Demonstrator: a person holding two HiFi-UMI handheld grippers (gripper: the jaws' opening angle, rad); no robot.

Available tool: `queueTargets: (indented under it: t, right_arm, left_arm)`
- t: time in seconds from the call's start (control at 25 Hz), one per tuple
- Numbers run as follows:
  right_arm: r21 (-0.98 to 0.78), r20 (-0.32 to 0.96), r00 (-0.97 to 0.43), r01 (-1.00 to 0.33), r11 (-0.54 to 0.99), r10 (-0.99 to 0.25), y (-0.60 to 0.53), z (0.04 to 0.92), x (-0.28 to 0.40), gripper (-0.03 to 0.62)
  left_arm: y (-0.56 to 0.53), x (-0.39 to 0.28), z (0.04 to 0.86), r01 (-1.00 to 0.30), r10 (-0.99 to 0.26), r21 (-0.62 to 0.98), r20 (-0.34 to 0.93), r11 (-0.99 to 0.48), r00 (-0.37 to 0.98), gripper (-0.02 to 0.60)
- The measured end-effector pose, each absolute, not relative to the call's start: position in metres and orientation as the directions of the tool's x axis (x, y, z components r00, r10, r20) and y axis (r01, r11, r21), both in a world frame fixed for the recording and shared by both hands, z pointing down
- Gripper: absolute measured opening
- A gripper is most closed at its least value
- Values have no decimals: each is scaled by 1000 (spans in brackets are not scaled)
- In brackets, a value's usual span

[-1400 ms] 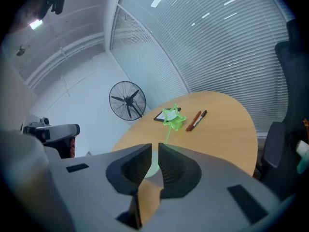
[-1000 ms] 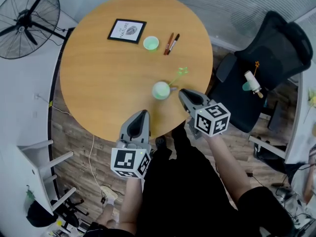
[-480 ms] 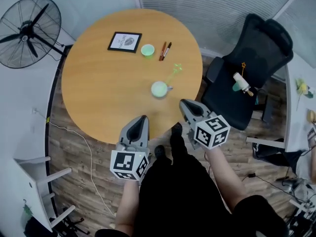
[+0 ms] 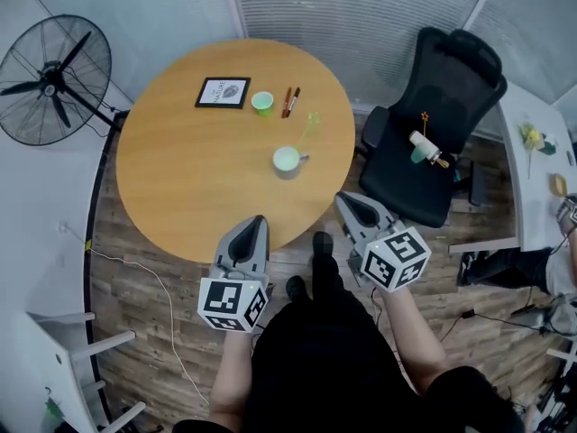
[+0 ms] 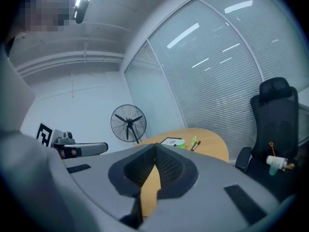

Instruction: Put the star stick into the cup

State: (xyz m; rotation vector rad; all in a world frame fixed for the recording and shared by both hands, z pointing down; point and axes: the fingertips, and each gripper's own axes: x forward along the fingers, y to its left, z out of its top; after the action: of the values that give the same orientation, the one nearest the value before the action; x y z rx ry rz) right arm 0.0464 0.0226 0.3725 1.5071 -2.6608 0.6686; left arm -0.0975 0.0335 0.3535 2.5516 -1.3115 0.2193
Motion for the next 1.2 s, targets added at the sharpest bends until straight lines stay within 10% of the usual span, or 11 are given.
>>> queueTargets:
  t: [1.2]
  right_arm:
    - [-273, 164, -535, -832, 483, -829, 111, 333, 31, 9]
  left_arm:
    - [86, -90, 337, -755, -730, 194, 193, -626, 655, -2]
